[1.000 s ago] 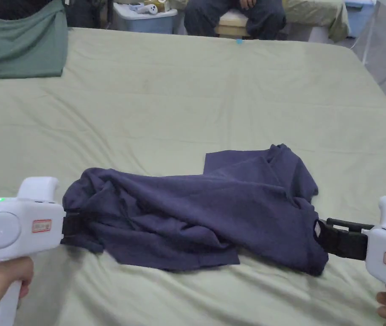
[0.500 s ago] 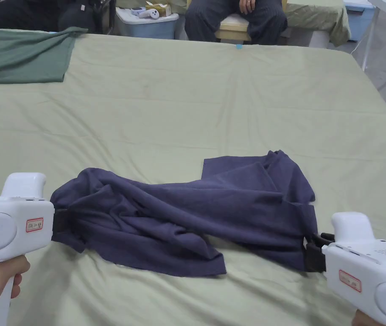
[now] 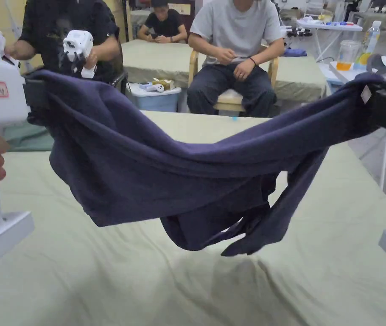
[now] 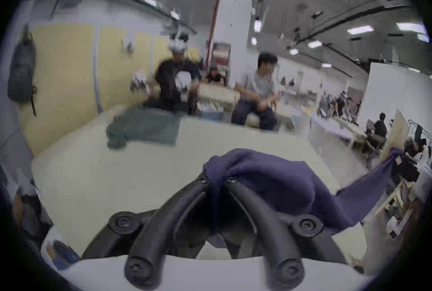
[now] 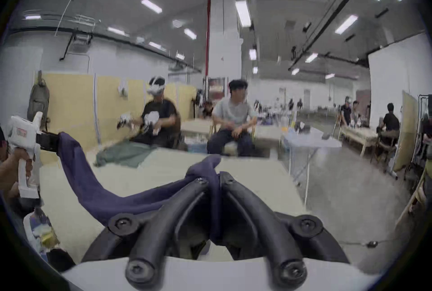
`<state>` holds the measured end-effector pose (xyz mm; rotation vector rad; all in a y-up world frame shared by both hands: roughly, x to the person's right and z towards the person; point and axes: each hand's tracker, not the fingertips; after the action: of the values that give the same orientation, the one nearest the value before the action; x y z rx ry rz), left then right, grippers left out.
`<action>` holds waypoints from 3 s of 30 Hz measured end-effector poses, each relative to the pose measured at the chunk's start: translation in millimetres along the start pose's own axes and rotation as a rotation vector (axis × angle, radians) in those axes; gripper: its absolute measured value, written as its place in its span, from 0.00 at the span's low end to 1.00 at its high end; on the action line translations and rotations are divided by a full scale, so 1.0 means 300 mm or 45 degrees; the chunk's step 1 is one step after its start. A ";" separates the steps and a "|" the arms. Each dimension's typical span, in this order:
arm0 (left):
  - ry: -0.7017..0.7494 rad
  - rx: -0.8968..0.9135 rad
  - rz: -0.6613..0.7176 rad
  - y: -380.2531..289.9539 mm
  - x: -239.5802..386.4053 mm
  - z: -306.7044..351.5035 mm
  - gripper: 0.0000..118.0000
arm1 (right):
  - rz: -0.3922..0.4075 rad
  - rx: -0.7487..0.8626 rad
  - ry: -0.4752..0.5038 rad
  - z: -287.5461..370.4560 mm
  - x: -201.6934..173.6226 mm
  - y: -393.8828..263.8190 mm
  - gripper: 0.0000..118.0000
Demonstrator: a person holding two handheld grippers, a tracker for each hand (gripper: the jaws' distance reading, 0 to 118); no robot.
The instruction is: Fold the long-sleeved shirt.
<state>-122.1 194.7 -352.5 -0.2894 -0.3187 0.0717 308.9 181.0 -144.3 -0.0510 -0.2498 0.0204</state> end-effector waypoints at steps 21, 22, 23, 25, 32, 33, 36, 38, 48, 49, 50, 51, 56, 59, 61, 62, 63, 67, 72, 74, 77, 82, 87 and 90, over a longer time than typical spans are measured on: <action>0.058 0.393 -0.045 0.977 0.273 -0.053 0.06 | -0.105 0.363 -0.292 -0.143 0.111 0.987 0.14; 0.058 0.404 -0.041 1.020 0.285 -0.086 0.06 | -0.089 0.366 -0.291 -0.148 0.106 0.989 0.14; 0.042 0.430 -0.020 1.058 0.294 -0.118 0.06 | -0.099 0.367 -0.342 -0.222 0.150 1.056 0.14; 0.007 0.435 0.088 1.102 0.343 -0.135 0.06 | -0.090 0.379 -0.342 -0.296 0.180 1.111 0.14; 0.000 0.469 0.005 1.236 0.464 -0.379 0.06 | -0.035 0.438 -0.433 -0.637 0.251 1.259 0.14; 0.007 0.480 0.003 1.242 0.475 -0.411 0.06 | -0.031 0.439 -0.450 -0.674 0.265 1.268 0.14; 0.041 0.494 0.004 1.259 0.497 -0.508 0.06 | -0.058 0.447 -0.482 -0.751 0.298 1.275 0.14; 0.040 0.489 -0.008 1.244 0.510 -0.551 0.06 | -0.067 0.444 -0.499 -0.799 0.320 1.257 0.14; 0.070 0.372 -0.036 0.997 0.519 -0.707 0.06 | -0.015 0.338 -0.490 -0.910 0.321 0.947 0.14; 0.063 0.328 -0.044 0.929 0.512 -0.718 0.06 | 0.003 0.299 -0.475 -0.907 0.322 0.877 0.14; 0.079 0.288 -0.081 0.862 0.510 -0.726 0.06 | -0.011 0.282 -0.473 -0.898 0.322 0.807 0.14; 0.052 0.260 -0.131 0.791 0.506 -0.734 0.06 | -0.009 0.230 -0.453 -0.883 0.316 0.731 0.14; 0.042 0.117 -0.210 0.350 0.449 -0.653 0.06 | 0.048 0.043 -0.349 -0.740 0.292 0.328 0.14; 0.015 -0.039 -0.271 0.050 0.409 -0.563 0.06 | 0.039 -0.111 -0.291 -0.588 0.258 0.027 0.14; -0.032 -0.152 -0.269 -0.141 0.347 -0.516 0.06 | 0.037 -0.237 -0.280 -0.495 0.237 -0.159 0.14; -0.033 -0.226 -0.309 -0.233 0.338 -0.482 0.06 | 0.003 -0.264 -0.267 -0.449 0.228 -0.242 0.14; -0.041 -0.268 -0.308 -0.330 0.325 -0.444 0.06 | -0.011 -0.317 -0.254 -0.398 0.217 -0.311 0.14; -0.081 -0.533 -0.303 -0.645 0.224 -0.277 0.06 | -0.063 -0.480 -0.203 -0.200 0.180 -0.555 0.14; -0.108 -0.771 -0.230 -0.889 0.104 -0.081 0.06 | 0.015 -0.599 -0.152 0.008 0.130 -0.718 0.14; -0.116 -0.837 -0.292 -0.954 0.089 -0.017 0.06 | 0.027 -0.632 -0.139 0.072 0.121 -0.749 0.14; -0.159 -0.919 -0.338 -1.032 0.081 0.058 0.06 | 0.007 -0.660 -0.132 0.135 0.122 -0.784 0.14; -0.189 -1.010 -0.328 -1.101 0.039 0.062 0.07 | 0.006 -0.732 -0.168 0.156 0.147 -0.838 0.14; -0.176 -0.945 -0.204 -1.013 -0.006 0.043 0.86 | 0.031 -0.713 -0.116 0.178 0.142 -0.797 0.48; -0.149 -0.803 -0.161 -0.888 -0.035 0.050 1.00 | 0.067 -0.566 -0.080 0.185 0.137 -0.681 1.00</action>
<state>-130.3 -57.2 -264.1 -0.8910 -0.4715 -0.1413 337.9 -19.2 -69.5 -0.5002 -0.3119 0.0187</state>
